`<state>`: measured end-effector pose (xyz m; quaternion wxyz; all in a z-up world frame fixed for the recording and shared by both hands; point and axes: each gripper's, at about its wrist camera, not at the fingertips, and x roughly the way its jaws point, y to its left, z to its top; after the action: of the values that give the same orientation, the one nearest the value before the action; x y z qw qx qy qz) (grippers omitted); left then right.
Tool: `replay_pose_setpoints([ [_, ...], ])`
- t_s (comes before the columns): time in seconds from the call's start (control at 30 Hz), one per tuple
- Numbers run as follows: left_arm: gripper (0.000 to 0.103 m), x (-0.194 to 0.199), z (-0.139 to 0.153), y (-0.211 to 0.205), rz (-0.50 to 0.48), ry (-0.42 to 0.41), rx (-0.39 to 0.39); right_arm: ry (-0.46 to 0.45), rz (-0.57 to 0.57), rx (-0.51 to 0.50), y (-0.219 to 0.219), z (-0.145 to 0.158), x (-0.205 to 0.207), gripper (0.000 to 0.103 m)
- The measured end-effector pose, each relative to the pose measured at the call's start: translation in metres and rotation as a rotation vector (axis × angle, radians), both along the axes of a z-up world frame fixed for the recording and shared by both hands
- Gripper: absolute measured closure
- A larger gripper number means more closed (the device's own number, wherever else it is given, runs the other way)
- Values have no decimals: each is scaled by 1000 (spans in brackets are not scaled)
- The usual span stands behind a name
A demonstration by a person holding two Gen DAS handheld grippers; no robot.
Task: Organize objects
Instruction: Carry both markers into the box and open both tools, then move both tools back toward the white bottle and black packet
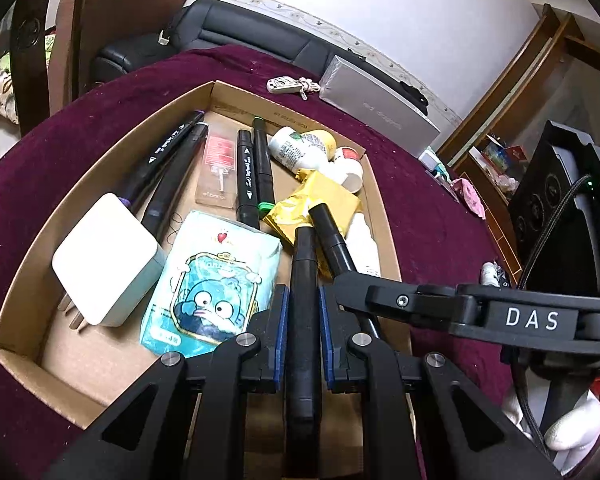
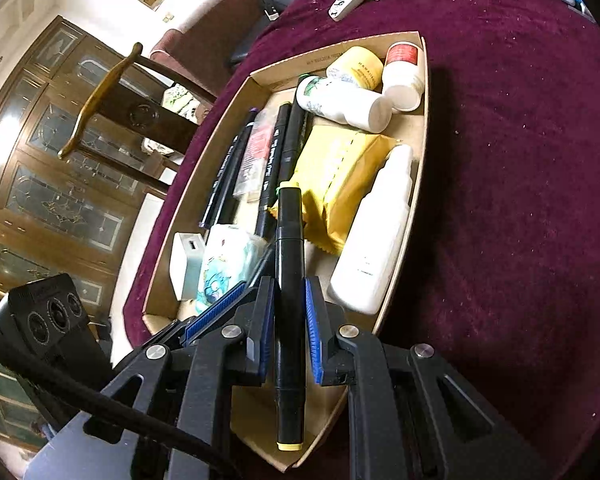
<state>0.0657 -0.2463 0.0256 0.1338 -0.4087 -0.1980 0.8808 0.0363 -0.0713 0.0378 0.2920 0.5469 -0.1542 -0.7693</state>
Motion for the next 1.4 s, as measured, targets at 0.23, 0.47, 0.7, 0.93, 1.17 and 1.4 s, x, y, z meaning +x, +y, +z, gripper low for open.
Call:
replay_pose_setpoints([
  [0.23, 81, -1, -1, -4, 7, 0, 50, -1, -18, 23, 1, -4, -4, 90],
  [0.47, 60, 9, 13, -13, 32, 26, 90, 7, -17, 27, 3, -1, -1, 86],
  [0.7, 50, 17, 33, -19, 48, 70, 90, 118, -16, 78, 5, 22, 14, 72],
  [0.93, 50, 20, 45, -9, 35, 87, 93, 360, -50, 258, 13, 58, 43, 67],
  [1.17, 50, 20, 56, 29, -32, 87, 53, 499, -169, 412, 47, 74, 48, 60],
  [1.4, 50, 21, 65, 68, -87, 90, 3, 521, -266, 473, 98, 78, 45, 60],
])
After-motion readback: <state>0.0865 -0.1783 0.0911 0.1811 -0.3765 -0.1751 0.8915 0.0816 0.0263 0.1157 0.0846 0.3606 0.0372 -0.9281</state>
